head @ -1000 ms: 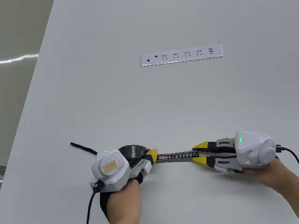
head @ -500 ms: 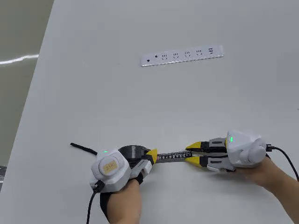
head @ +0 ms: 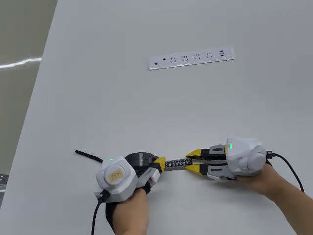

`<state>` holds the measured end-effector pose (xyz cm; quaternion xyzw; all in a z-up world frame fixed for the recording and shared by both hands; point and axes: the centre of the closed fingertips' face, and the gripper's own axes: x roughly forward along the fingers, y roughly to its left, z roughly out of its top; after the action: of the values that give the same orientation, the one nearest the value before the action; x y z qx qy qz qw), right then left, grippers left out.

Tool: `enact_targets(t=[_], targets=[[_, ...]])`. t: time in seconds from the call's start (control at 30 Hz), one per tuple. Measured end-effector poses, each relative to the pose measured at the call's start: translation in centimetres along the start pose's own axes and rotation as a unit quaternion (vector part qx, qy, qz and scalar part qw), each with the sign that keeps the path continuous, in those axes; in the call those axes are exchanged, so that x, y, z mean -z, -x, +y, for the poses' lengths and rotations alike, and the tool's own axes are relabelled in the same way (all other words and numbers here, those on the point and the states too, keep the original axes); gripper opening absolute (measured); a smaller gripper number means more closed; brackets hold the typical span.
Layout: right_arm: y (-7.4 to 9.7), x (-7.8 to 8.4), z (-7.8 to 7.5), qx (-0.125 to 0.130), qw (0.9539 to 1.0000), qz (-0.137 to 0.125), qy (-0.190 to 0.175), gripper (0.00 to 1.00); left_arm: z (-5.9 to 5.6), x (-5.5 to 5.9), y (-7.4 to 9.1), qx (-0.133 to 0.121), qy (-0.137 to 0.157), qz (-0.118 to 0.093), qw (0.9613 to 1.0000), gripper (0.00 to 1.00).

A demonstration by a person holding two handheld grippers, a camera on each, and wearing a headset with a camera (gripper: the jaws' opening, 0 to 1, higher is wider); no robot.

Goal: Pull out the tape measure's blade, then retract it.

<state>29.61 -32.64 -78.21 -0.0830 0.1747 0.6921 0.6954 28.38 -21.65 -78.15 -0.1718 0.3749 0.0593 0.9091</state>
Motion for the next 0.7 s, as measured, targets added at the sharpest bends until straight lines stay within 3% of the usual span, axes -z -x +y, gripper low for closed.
enact_targets(t=[0.7], targets=[[-1.3, -0.4, 0.2, -0.004, 1.0, 0.0, -0.001, 0.13, 0.1, 0.0, 0.0, 0.002, 0.002, -0.001, 1.0, 0.68]])
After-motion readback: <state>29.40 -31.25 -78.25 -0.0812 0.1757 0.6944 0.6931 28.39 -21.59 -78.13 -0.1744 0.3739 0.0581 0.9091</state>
